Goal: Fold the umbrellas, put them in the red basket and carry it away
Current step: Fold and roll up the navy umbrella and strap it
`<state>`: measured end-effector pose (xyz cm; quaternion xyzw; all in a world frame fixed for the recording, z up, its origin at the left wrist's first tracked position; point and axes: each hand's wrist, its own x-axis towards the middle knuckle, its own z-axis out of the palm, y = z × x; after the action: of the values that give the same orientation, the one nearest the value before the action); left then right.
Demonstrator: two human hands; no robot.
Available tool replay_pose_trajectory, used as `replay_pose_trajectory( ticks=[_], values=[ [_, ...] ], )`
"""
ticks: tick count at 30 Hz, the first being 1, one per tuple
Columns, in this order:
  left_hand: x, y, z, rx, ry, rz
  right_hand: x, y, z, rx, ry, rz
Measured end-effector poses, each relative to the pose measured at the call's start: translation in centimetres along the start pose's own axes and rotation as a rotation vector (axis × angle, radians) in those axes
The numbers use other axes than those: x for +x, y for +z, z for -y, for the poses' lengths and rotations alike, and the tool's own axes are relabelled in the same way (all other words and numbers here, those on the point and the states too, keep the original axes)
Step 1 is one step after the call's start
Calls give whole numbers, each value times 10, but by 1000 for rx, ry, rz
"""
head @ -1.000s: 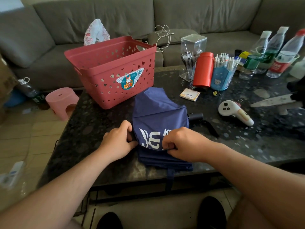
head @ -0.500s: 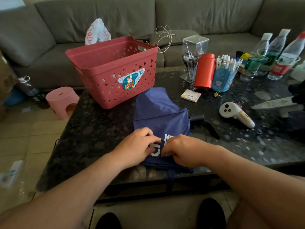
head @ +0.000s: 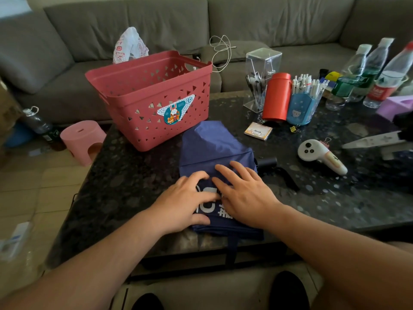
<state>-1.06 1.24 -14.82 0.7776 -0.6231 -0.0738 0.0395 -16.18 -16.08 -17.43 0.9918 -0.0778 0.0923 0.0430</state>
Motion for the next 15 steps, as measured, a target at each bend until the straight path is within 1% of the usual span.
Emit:
replay_pose_trajectory(
  ticks=[2,3,7,12,15],
  values=[
    [2,-1,4,87,-26,-3,-9,8,-2,48,81,126],
    [3,-1,5,98,-22,-3,-12,11,-2,67,96,154],
    [6,-5,2,26,24,1,-13,9,-3,48,98,110],
    [0,-7,20,-162,74,28,-11,9,-6,33,86,136],
    [-6,-6,24,-200,85,-51,-11,6,-4,29,91,155]
  ],
)
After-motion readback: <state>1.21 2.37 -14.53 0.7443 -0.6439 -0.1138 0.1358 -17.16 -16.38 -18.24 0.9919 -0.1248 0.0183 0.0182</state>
